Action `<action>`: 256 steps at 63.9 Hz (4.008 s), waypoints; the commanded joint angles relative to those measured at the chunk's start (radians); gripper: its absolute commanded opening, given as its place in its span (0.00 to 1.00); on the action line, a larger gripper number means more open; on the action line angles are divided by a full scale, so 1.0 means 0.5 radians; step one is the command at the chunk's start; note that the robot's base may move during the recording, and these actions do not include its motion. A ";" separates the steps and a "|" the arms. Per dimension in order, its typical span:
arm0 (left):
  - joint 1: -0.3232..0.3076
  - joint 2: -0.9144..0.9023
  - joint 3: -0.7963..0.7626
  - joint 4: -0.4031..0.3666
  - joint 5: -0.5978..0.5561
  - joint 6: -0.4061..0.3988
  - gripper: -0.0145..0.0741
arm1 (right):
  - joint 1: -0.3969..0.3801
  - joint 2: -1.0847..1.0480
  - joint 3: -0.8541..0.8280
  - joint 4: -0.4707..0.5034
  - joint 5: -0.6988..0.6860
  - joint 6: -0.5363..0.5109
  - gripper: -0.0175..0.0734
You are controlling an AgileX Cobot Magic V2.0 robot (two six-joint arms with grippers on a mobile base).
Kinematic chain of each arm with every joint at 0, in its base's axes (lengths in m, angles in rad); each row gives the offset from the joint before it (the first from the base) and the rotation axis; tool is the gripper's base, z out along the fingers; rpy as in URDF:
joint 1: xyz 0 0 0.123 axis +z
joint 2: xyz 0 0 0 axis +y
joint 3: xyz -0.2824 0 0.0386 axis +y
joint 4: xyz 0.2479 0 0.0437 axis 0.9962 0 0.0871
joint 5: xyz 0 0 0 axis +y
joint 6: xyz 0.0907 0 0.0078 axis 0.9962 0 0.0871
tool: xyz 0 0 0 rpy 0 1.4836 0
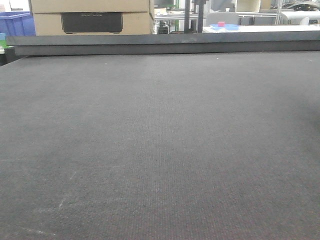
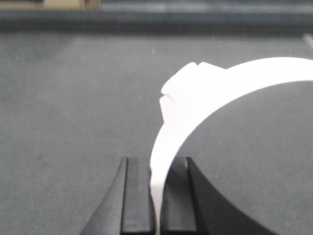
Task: Grab PVC pipe and place in blue bin
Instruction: 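Lift the held white pipe off the table with both grippers, then drive the base to the shelf of blue bins holding the pipe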
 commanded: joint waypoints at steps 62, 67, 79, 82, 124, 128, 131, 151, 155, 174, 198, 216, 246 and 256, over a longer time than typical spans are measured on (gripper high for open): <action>-0.132 -0.425 0.128 0.005 -0.078 0.004 0.04 | 0.004 -0.649 0.210 -0.007 -0.517 -0.014 0.01; -0.248 -0.425 0.128 0.062 -0.087 0.004 0.04 | 0.004 -0.649 0.210 -0.007 -0.517 -0.014 0.01; -0.453 -0.425 0.128 0.235 -0.090 0.004 0.04 | 0.004 -0.653 0.210 -0.007 -0.507 -0.014 0.01; -0.468 -0.425 0.128 0.235 -0.090 0.004 0.04 | 0.004 -0.653 0.210 -0.007 -0.507 -0.014 0.01; -0.476 -0.425 0.128 0.215 -0.090 0.004 0.04 | 0.004 -0.653 0.210 -0.007 -0.507 -0.014 0.01; -0.476 -0.425 0.128 0.215 -0.090 0.004 0.04 | 0.004 -0.653 0.210 -0.007 -0.507 -0.014 0.01; -0.476 -0.425 0.128 0.215 -0.090 0.004 0.04 | 0.004 -0.653 0.210 -0.007 -0.507 -0.014 0.01; -0.476 -0.425 0.128 0.215 -0.090 0.004 0.04 | 0.004 -0.653 0.210 -0.007 -0.507 -0.014 0.01; -0.476 -0.425 0.128 0.215 -0.090 0.004 0.04 | 0.004 -0.653 0.210 -0.007 -0.507 -0.014 0.01; -0.476 -0.425 0.128 0.215 -0.090 0.004 0.04 | 0.004 -0.653 0.210 -0.007 -0.507 -0.014 0.01; -0.476 -0.425 0.128 0.215 -0.090 0.004 0.04 | 0.004 -0.653 0.210 -0.007 -0.507 -0.014 0.01; -0.476 -0.425 0.128 0.215 -0.090 0.004 0.04 | 0.004 -0.655 0.210 -0.007 -0.513 -0.014 0.01; -0.476 -0.425 0.128 0.215 -0.090 0.004 0.04 | 0.004 -0.655 0.210 -0.007 -0.513 -0.014 0.01; -0.476 -0.425 0.128 0.215 -0.090 0.004 0.04 | 0.004 -0.655 0.210 -0.007 -0.513 -0.014 0.01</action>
